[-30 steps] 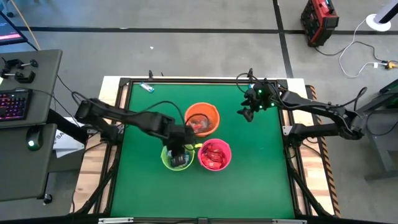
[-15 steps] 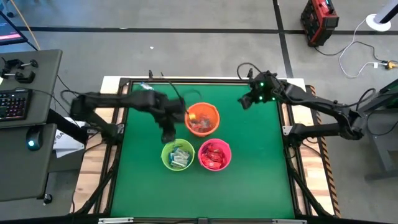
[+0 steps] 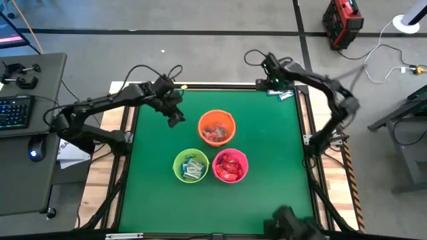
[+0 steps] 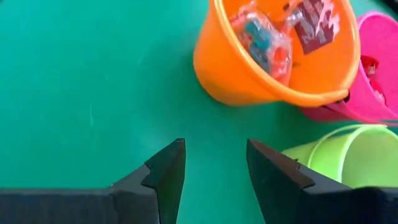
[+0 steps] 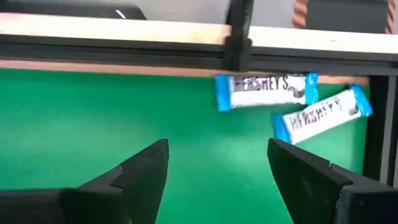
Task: Sort candy by brand, put in halloween buckets
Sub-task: Put the white chocolate bar into the green bucket
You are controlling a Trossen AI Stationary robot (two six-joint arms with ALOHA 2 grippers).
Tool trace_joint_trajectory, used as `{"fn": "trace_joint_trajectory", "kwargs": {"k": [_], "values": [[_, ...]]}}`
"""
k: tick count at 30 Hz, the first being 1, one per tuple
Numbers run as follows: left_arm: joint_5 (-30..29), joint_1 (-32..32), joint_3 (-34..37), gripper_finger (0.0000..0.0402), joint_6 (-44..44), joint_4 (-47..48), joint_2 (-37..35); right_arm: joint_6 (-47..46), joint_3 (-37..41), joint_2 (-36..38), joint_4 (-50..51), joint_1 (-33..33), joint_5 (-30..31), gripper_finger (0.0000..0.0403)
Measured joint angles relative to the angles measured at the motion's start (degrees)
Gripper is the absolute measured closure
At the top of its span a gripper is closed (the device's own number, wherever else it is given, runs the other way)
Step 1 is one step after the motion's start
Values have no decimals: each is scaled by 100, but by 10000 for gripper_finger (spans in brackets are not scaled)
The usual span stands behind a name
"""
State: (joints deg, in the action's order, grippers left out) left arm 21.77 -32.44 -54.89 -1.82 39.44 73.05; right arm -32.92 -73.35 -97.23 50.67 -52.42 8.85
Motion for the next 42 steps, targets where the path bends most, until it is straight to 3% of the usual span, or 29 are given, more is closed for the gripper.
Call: {"fn": "trace_joint_trajectory", "kwargs": {"k": [6,12,20,25,32,42], "values": [[-1,-8,0,241,-50,-303,0,879,-1164,-1501,646,-402,-39,135],[-23,2,0,241,-258,-526,0,1412,-1882,-2256,1169,-339,108,135],[-179,2,0,241,-260,-719,0,1505,-1434,-2359,1245,-260,746,135],[-450,1,0,241,-391,-1031,0,1503,-1083,-2309,907,-321,821,135],[-453,-3,0,241,-712,-1202,0,1857,-1280,-2349,808,-336,1098,135],[-449,-3,0,241,-868,-1214,0,1796,-1240,-2336,678,-545,500,149]]}}
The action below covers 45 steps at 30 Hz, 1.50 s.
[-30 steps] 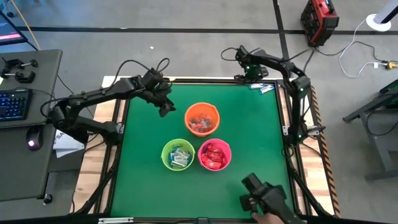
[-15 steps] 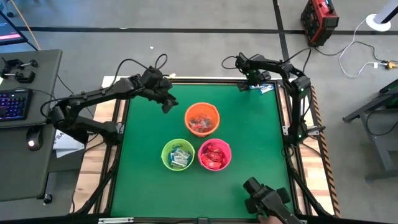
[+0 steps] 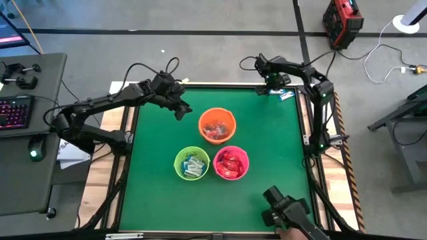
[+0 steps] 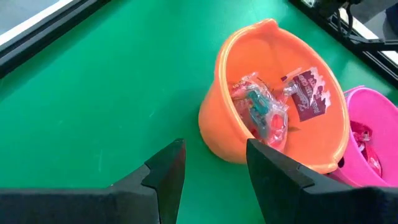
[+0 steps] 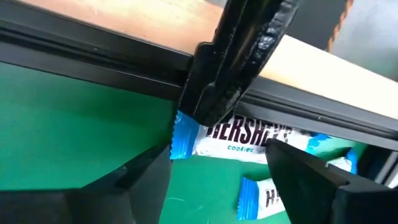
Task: Sort candy by brand, put in halloween buckets
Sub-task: Put the white chocolate bar into the green bucket
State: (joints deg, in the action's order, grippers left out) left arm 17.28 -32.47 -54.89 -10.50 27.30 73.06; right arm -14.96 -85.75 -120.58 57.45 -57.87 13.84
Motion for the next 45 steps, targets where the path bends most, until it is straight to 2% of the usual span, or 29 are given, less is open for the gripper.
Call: {"fn": "trace_joint_trajectory", "kwargs": {"k": [3,10,13,16,19,22,25,28,32,36,40,45], "values": [[2,0,0,241,-51,-36,0,0,5,-1,-26,-61,-85,190],[4,0,0,241,-297,-24,0,200,11,-8,-5,-117,-53,342],[6,0,0,241,-293,-24,0,345,-24,19,119,-80,-1,388],[7,0,0,241,-245,-23,0,487,-29,141,236,20,7,392],[4,-5,0,241,-123,-25,0,583,-23,571,393,157,-75,398],[0,-43,0,241,12,-38,0,616,-36,1124,395,371,-539,401],[-102,-91,0,241,58,-67,0,605,-36,1704,290,636,-1260,402],[-303,-160,0,241,130,-130,1,717,-42,2240,84,980,-2352,402],[-435,-328,0,241,612,-734,2,733,-42,2675,-369,1663,-3832,402],[-605,-540,0,241,664,-1485,2,500,-49,2716,-866,2539,-4589,402],[-621,-714,0,241,671,-1876,2,464,-49,2510,-1432,3567,-4794,402],[-621,-846,0,241,662,-1907,2,337,-49,2171,-2336,4595,-4912,402]]}}
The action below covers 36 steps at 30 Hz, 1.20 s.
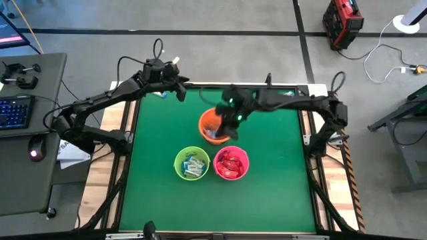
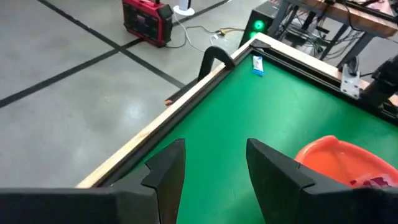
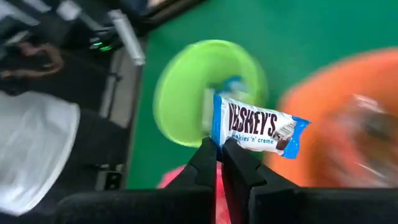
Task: Sort candy by brand, put in halloween buckets
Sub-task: Put the white chocolate bar into the green bucket
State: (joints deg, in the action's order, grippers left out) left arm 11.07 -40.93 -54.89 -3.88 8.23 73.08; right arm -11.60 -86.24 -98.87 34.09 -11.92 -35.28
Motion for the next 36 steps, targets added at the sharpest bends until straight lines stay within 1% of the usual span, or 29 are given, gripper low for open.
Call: {"fn": "trace_joint_trajectory", "kwargs": {"k": [6,11,13,16,18,20,22,26,29,31,33,36], "values": [[44,98,0,241,-477,61,0,-169,0,-434,-1245,745,-201,402],[135,500,0,241,-663,37,-2,-500,0,-718,-2005,1179,-186,402],[161,725,0,241,-841,50,-2,-572,0,-818,-2135,1377,71,402],[187,1064,0,241,-1018,121,-90,-739,0,-915,-2122,1646,912,400],[171,1251,0,241,-1124,101,-251,-947,0,-965,-2111,1781,1573,391],[-1,1378,0,241,-1268,107,-505,-1080,0,-1000,-2131,1870,2035,374],[-262,1477,0,241,-1401,89,-819,-1234,0,-1001,-2133,1910,2257,347],[-778,1583,-2,241,-1566,88,-1392,-1689,0,-1001,-2141,1892,2285,271],[-1073,1626,-2,241,-1692,182,-1699,-1509,0,-1001,-2183,1877,2289,212],[-1219,1630,-7,241,-1746,353,-1818,-1371,-85,-1001,-2059,1847,2289,183],[-1324,1630,-4,241,-1842,602,-1856,-1172,-272,-995,-1705,1790,2287,166],[-1483,1628,-4,241,-1909,980,-1787,-663,-674,-925,-880,1634,2412,159]]}}
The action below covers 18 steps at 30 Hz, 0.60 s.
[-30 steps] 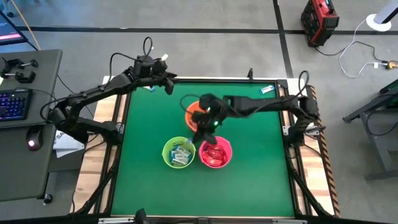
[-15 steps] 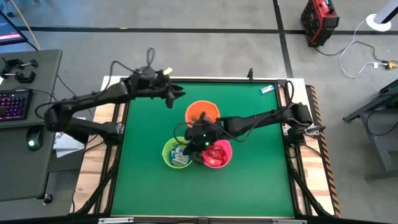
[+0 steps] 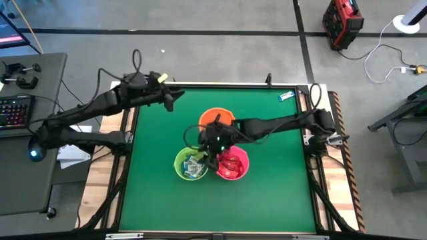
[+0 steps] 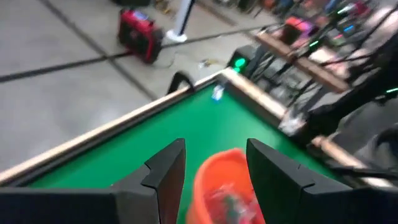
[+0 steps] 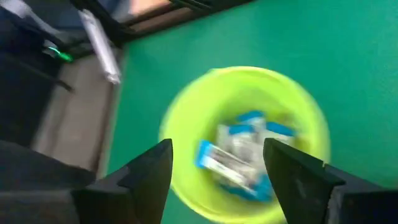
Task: Sort candy by brand, put in halloween buckets
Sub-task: Put the white chocolate bar into the green bucket
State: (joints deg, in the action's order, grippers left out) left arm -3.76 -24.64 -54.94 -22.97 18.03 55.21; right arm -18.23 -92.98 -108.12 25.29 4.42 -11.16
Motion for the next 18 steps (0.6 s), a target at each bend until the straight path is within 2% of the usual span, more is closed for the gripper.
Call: {"fn": "trace_joint_trajectory", "kwargs": {"k": [4,7,12,18], "values": [[-156,-96,-5,241,-131,383,312,698,-619,90,1348,-328,990,157],[83,-558,-266,241,10,1122,814,1077,-1071,99,2198,-703,1613,157],[527,-1792,-1406,241,1187,2545,2304,1326,-1608,106,3490,-1508,1663,157],[415,-2696,-2865,241,2315,4012,4204,1200,-1571,387,4461,-2241,1649,157]]}}
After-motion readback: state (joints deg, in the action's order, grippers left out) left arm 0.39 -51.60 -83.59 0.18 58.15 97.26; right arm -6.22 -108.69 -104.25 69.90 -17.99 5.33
